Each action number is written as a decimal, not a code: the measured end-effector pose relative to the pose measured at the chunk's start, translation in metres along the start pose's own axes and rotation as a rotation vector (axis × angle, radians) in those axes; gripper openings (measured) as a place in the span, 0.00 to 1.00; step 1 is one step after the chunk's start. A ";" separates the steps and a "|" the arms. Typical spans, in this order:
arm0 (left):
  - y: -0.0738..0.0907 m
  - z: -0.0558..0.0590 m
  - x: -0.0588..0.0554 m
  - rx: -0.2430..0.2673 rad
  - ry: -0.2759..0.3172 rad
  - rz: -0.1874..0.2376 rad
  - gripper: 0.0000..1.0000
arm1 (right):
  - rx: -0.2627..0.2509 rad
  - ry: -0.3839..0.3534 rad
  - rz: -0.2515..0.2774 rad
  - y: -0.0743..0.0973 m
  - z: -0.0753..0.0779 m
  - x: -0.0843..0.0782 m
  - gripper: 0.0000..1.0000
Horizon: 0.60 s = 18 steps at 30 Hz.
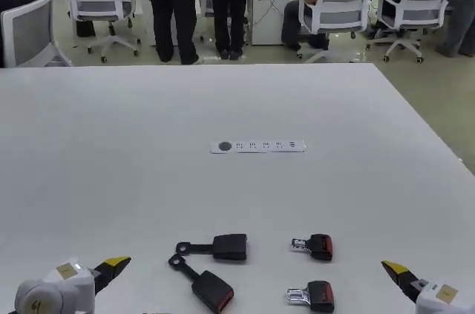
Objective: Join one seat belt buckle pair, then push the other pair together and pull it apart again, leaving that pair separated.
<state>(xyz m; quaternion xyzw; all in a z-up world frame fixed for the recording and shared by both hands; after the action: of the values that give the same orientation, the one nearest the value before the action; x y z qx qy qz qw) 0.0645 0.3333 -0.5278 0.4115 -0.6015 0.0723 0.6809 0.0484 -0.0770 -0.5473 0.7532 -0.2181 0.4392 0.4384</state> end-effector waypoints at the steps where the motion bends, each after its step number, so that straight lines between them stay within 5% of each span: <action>1: 0.000 0.000 0.000 0.000 0.002 0.001 0.97 | -0.001 0.002 -0.001 0.000 0.000 0.000 0.95; 18: -0.003 0.005 0.005 -0.016 -0.016 -0.007 0.97 | -0.007 0.000 -0.007 0.004 -0.003 -0.001 0.95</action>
<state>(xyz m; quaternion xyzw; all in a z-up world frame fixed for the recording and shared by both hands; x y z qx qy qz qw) 0.0636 0.3265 -0.5252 0.4084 -0.6062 0.0618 0.6796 0.0440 -0.0770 -0.5454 0.7524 -0.2169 0.4371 0.4425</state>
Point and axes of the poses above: the centre of the closed fingertips' face, and the gripper's own axes: y roughly backward along the fingers, z roughly to its right, x roughly out of its top, the point moved 8 cm from there along y, roughly backward along the fingers, and after that the axes turned 15 degrees about -y, right-handed, at the moved point
